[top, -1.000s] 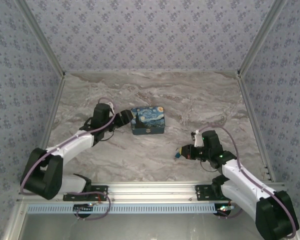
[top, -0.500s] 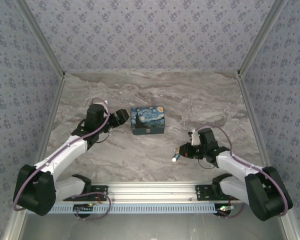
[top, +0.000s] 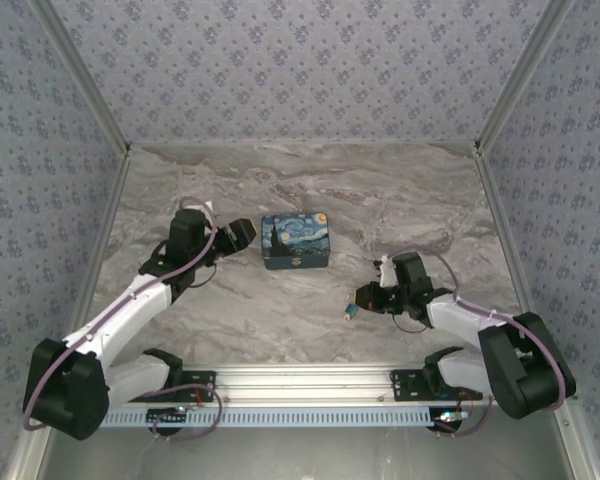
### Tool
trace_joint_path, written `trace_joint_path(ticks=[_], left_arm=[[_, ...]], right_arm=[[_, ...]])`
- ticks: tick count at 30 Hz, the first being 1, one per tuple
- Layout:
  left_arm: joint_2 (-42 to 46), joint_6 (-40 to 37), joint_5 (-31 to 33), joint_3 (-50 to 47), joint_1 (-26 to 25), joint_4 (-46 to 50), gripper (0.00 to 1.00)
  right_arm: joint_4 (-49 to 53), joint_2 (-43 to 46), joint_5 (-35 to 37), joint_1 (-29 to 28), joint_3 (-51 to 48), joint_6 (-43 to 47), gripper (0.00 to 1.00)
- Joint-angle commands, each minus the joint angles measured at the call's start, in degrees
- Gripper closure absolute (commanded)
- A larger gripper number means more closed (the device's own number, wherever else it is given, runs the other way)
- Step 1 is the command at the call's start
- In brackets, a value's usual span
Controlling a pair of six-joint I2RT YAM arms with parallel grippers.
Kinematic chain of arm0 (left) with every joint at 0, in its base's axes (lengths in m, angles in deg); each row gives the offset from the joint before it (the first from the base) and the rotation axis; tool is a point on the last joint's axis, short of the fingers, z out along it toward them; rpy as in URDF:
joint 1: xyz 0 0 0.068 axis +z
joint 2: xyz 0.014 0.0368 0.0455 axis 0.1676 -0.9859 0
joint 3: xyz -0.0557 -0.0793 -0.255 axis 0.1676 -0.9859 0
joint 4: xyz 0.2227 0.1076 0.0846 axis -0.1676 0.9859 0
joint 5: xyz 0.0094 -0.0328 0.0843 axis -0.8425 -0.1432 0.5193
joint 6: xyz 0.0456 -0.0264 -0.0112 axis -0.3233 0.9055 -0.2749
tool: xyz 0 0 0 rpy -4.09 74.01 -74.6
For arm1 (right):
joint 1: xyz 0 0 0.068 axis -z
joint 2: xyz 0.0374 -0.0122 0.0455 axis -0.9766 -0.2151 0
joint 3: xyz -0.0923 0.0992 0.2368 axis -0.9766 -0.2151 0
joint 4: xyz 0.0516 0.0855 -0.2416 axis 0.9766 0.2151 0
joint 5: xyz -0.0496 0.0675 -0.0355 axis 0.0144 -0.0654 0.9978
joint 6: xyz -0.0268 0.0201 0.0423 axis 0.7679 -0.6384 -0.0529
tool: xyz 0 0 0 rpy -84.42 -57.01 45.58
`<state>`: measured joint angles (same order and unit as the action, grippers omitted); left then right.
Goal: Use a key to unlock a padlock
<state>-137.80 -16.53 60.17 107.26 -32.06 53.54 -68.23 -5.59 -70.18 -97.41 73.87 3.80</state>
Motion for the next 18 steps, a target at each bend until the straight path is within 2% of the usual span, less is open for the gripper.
trace_joint_path(ticks=[1,11,18], left_arm=[[1.89,-1.52,0.88,0.55,1.01,1.51,0.24],[6.82,-2.66,2.43,-0.19,3.47,3.25,0.24],[11.27,-12.31,10.58,2.02,4.05,9.03,0.22]], right_arm=[[-0.11,-0.44,0.06,0.78,0.92,0.83,0.86],[5.15,3.36,2.08,2.16,3.73,2.96,0.71],[16.36,9.88,7.96,5.33,10.19,9.1,0.69]])
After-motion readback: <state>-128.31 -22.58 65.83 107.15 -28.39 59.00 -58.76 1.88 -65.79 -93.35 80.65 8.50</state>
